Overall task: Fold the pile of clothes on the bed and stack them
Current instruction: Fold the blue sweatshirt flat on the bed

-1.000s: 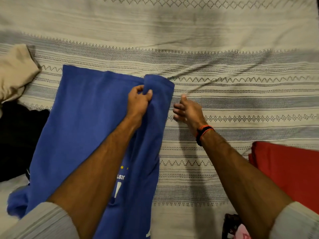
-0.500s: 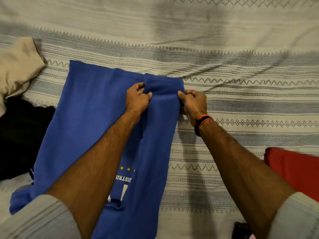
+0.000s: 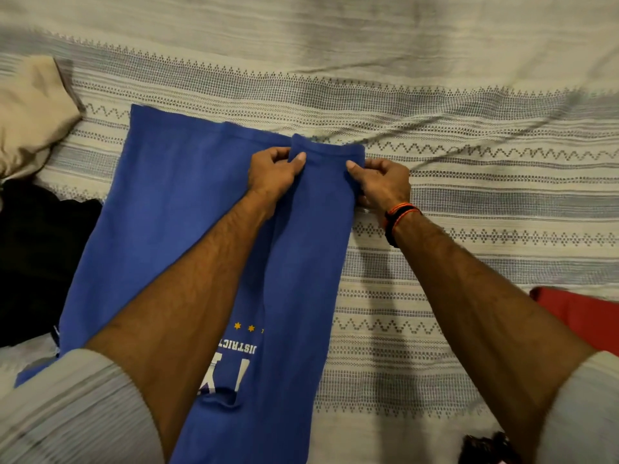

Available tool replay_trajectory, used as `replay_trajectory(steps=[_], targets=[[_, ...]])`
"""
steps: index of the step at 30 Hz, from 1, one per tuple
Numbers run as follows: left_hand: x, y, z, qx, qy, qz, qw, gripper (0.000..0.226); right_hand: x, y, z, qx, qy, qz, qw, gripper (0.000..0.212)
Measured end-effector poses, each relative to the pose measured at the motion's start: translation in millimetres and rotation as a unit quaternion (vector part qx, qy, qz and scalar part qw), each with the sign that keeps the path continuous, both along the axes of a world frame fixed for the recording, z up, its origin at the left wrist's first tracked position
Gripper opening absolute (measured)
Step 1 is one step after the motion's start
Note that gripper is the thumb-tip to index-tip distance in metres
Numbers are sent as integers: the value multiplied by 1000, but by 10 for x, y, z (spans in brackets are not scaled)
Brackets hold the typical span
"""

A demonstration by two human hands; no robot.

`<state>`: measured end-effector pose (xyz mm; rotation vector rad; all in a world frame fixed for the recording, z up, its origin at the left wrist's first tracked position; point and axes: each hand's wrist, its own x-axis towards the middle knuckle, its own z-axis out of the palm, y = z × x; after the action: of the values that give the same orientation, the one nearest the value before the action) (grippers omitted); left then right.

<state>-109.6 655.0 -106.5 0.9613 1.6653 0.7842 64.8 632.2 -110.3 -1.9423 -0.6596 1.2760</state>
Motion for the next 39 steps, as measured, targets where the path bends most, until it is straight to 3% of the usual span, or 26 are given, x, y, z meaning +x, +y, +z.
replay_trajectory(steps=[4,8,12,17,19,22,24,27,31,32,36,39], targets=[[-14,82,9,22,-22,34,999,5,-22,42,36,53,-32,-1,998,12],[-21,134,-43,11,26,-12,1000,6,-50,47,-1,41,-86,-17,995,17],[-22,205,1,36,12,-5,999,9,-65,63,13,94,-122,-25,988,6],[-5,240,-47,46,58,-6,997,11,-58,65,1,93,-127,-31,987,10],[-17,241,-52,50,66,4,997,9,-50,74,8,113,-155,-23,981,11],[13,199,-5,84,143,-26,986,18,-68,51,-6,117,-223,20,968,8],[15,116,29,154,207,-44,965,29,-108,-4,-17,133,-330,85,931,24],[-16,-94,-4,283,284,-106,910,33,-161,-149,-21,256,-447,198,834,32],[-52,-369,-173,319,352,-262,840,43,-158,-373,-182,322,-547,341,694,41],[-62,-416,-223,289,379,-305,824,52,-140,-425,-229,289,-546,371,693,49],[-105,-454,-377,200,468,-372,776,72,-6,-498,-366,116,-492,360,784,87],[-106,-422,-405,176,494,-389,757,73,27,-477,-399,101,-491,374,780,92]])
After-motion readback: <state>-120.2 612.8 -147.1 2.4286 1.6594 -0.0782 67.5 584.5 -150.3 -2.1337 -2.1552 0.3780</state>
